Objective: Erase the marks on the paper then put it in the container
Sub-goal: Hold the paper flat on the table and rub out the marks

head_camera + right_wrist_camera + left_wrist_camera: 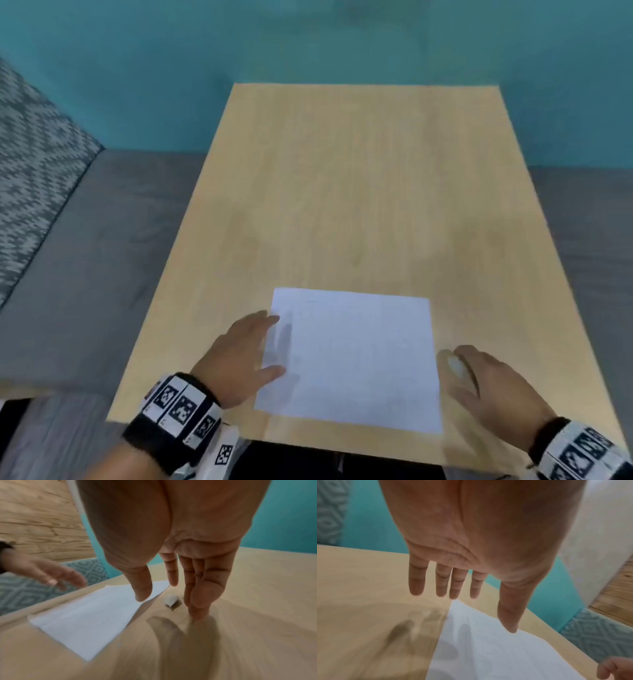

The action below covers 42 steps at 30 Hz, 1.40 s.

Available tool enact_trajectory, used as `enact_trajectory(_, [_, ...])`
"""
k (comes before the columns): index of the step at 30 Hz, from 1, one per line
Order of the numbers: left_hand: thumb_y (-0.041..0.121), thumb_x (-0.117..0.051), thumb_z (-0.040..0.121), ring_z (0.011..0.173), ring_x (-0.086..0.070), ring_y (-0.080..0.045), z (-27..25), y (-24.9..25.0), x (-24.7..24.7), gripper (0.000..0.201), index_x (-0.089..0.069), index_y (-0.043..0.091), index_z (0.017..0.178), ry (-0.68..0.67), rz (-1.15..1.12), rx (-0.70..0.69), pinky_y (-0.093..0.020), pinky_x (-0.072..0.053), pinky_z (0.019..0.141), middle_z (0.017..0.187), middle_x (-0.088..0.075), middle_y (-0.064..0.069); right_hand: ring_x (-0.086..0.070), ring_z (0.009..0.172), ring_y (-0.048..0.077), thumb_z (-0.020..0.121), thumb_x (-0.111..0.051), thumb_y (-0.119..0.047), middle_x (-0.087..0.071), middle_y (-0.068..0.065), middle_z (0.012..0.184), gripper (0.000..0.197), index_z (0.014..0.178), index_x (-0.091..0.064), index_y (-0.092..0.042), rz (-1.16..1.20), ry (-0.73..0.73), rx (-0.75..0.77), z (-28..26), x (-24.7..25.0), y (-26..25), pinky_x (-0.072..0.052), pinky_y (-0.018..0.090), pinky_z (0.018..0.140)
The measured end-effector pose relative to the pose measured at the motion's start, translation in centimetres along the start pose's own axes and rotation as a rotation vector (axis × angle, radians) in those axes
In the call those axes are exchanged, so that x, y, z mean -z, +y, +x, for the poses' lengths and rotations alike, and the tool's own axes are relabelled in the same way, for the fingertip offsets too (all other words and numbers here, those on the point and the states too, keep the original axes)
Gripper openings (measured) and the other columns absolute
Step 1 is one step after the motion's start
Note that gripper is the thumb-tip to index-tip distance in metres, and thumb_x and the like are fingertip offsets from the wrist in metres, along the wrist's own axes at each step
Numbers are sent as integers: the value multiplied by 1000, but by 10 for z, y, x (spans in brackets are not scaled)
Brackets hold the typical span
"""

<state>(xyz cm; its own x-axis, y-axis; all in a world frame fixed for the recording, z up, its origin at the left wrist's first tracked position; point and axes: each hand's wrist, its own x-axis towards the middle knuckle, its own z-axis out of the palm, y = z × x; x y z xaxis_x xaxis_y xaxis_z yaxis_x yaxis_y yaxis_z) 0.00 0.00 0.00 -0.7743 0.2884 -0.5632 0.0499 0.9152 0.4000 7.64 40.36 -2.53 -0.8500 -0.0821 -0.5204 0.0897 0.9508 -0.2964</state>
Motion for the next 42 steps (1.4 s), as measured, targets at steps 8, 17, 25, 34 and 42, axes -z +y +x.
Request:
enact_trajectory(8, [69,-54,83,145,31,-10,55,-14,-3,108,14,29,155,17,392,-119,-41,3,121,158,30,14,-51,50,8,71,-73,-25,-54,-11,60,25,80,-52,-37,15,287,37,28,-31,25,-46,31,49])
enact_trajectory(17, [76,-53,79,150,17,-13,53,-5,-26,111,4,22,157,-3,633,-124,-45,-1,122,163,16,9,-59,40,19,64,-75,-60,-65,-2,54,28,83,-71,-39,133,347,290,37,34,-48,-51,32,43])
enact_trajectory(25, [72,-64,76,151,9,-14,36,8,-20,117,1,21,158,110,540,-115,-40,-12,122,165,10,9,-63,46,9,87,-72,-25,-70,-1,58,8,85,-68,-19,-46,236,510,60,14,-176,-48,22,53])
enact_trajectory(34, [72,-64,76,152,9,-24,63,0,-19,103,-22,22,156,68,603,-185,-45,-16,117,166,0,6,-62,52,12,87,-68,-20,-72,3,66,5,87,-65,-17,-169,223,346,128,-10,-219,-52,23,64])
enact_trajectory(42, [82,-49,77,149,18,-32,81,-23,-29,115,10,23,157,112,667,-249,-65,-2,115,165,13,4,-51,61,9,82,-73,-21,-54,-12,65,10,82,-64,-17,-242,199,420,142,-20,-220,-39,18,56])
